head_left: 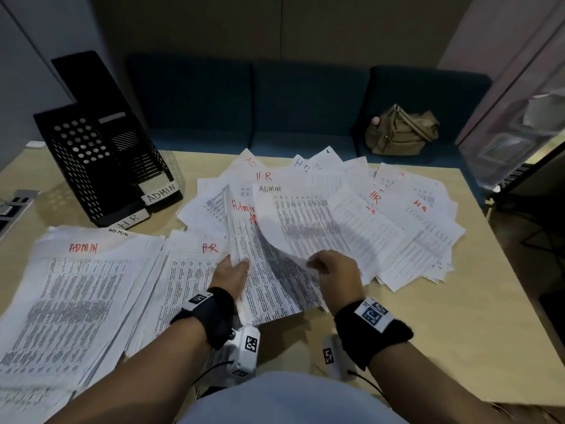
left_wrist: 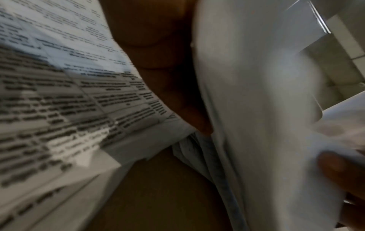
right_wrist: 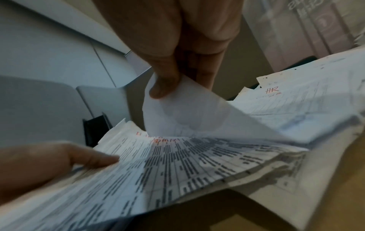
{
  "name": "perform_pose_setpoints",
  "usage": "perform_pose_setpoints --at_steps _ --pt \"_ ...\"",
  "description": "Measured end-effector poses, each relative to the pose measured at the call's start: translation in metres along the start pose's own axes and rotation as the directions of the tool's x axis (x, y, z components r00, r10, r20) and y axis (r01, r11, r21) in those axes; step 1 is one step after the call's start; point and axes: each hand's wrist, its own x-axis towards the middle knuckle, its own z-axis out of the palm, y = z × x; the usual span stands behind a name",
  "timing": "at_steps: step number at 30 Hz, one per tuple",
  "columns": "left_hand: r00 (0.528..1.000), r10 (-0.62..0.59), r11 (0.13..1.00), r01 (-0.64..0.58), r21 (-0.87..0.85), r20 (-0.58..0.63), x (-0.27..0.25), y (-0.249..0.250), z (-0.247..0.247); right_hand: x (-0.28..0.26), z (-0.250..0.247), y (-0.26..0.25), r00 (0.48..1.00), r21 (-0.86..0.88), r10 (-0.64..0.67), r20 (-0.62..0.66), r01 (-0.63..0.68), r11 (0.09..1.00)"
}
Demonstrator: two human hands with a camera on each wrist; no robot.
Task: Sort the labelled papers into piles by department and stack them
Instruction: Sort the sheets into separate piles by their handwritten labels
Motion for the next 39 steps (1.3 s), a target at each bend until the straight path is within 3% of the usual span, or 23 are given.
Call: perform_pose_setpoints --at_steps 5,10,12,14,16,19,22,24,28,32,35,39 --pt "0.999 -0.023 1.000 0.023 0.002 0.038 -0.002 -0.004 0.008 -0.017 0.015 0.005 0.973 0.054 0.020 0.231 -0.034 0.998" --pt "0.994 -0.026 0.995 0.016 0.098 0.105 -0.001 -0.015 0.016 -0.028 0.024 0.005 0.853 0.121 -0.076 0.517 0.015 0.993" --pt "0.998 -0.014 0.977 0.001 0.211 0.059 -0.001 -0.017 0.018 -0.027 0.023 0.003 0.844 0.129 -0.073 0.532 0.004 0.992" --pt "0.999 -0.025 0.971 0.015 0.238 0.036 -0.001 -0.017 0.015 -0.025 0.017 0.004 0.872 0.174 0.029 0.489 -0.130 0.976" --pt "0.999 -0.034 0.971 0.029 0.236 0.021 -0.004 -0.013 0.008 -0.021 0.009 0.010 0.918 0.239 0.174 0.356 -0.269 0.933" --pt "0.998 -0.057 0.982 0.058 0.178 -0.011 -0.007 -0.010 -0.009 -0.012 0.000 0.024 0.942 0.207 0.292 0.168 -0.323 0.923" --pt "0.998 -0.054 0.996 0.055 0.069 -0.017 -0.009 -0.009 -0.024 -0.002 0.002 0.027 0.904 0.289 0.307 0.297 -0.392 0.874" --pt "0.998 -0.069 0.997 0.069 -0.045 0.004 -0.016 -0.005 -0.035 0.002 0.012 0.015 0.881 0.400 0.243 0.406 -0.410 0.820" --pt "0.997 -0.076 0.996 0.076 -0.038 0.009 -0.031 0.005 -0.068 0.006 0.043 -0.021 0.876 0.459 0.127 0.465 -0.361 0.812" --pt "0.979 -0.065 0.998 0.066 -0.003 -0.193 -0.022 0.004 -0.137 0.008 0.079 -0.047 0.847 0.379 0.050 0.529 -0.289 0.879" --pt "0.944 -0.081 0.991 0.109 0.071 -0.320 -0.007 0.001 -0.210 0.007 0.104 -0.057 0.815 0.130 -0.010 0.580 -0.080 0.988" --pt "0.901 -0.087 0.919 0.238 0.316 -0.425 0.013 -0.022 -0.302 0.000 0.132 -0.057 0.792 -0.122 -0.097 0.603 0.213 0.969"
